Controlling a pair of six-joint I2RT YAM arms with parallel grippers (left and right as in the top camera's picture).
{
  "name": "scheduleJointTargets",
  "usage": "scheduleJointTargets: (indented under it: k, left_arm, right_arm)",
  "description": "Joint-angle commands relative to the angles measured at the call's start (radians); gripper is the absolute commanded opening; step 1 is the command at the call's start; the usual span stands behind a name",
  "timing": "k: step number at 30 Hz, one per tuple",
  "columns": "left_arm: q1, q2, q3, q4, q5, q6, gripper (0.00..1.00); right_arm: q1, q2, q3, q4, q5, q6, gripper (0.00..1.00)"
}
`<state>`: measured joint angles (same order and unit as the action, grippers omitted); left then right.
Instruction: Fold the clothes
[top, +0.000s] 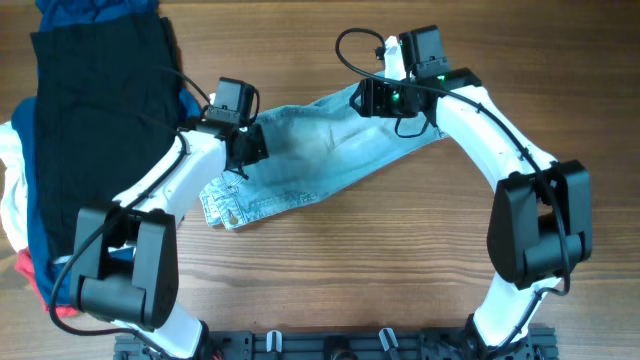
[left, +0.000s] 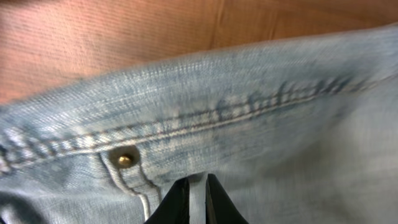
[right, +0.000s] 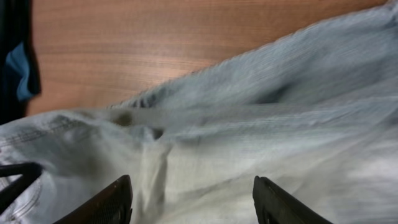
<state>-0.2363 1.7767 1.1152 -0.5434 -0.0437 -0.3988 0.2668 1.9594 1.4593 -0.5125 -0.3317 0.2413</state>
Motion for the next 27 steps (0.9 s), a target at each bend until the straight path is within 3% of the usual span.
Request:
scheduleJointTargets:
  k: [1,3,4,5,6,15,18,20,22,24,26,27]
  left_arm:
    - [0.025,0.008,-0.003,0.011,0.0,-0.033,0.1]
    - [0.024,0.008,-0.003,-0.003,0.002,-0.034,0.09]
    - [0.024,0.008,-0.003,-0.007,0.002,-0.036,0.08]
    - [0.024,0.008,-0.003,-0.007,0.002,-0.036,0.07]
    - [0.024,0.008,-0.003,-0.007,0.002,-0.037,0.07]
    - [0.024,0.008,-0.003,-0.05,0.005,-0.062,0.06]
    - [0.024,0.008,-0.003,-0.084,0.005,-0.062,0.1]
    - [0.024,0.008,-0.003,-0.094,0.005,-0.062,0.2]
    - [0.026,0.008,-0.003,-0.093,0.0,-0.05,0.43]
    - [0.031,0.008,-0.002,-0.094,-0.014,-0.05,0.58]
    - [0.034,0.007,-0.002,-0.094,-0.014,-0.05,0.7]
    - [0.034,0.007,-0.002,-0.093,-0.014,-0.05,0.77]
  right_arm:
    - [0.005,0.028,0.016,0.029,0.047,-0.032,0.61]
    - [0.005,0.057,0.016,0.03,0.047,-0.029,0.52]
    - [0.005,0.071,0.016,0.036,0.046,-0.029,0.41]
    - [0.006,0.084,0.016,0.048,0.046,-0.029,0.17]
    - [0.008,0.1,0.016,0.066,0.047,-0.029,0.04]
    - [0.002,0.274,0.016,0.37,0.138,0.028,0.04]
    - [-0.019,0.274,0.016,0.381,0.165,0.035,0.04]
    - [-0.052,0.274,0.016,0.34,0.172,0.048,0.04]
    - [-0.085,0.262,0.016,0.264,0.171,0.007,0.07]
    - [-0.116,0.251,0.016,0.193,0.16,-0.036,0.2]
    - [-0.141,0.245,0.016,0.129,0.152,-0.063,0.56]
    - [-0.154,0.245,0.016,0.096,0.152,-0.076,0.65]
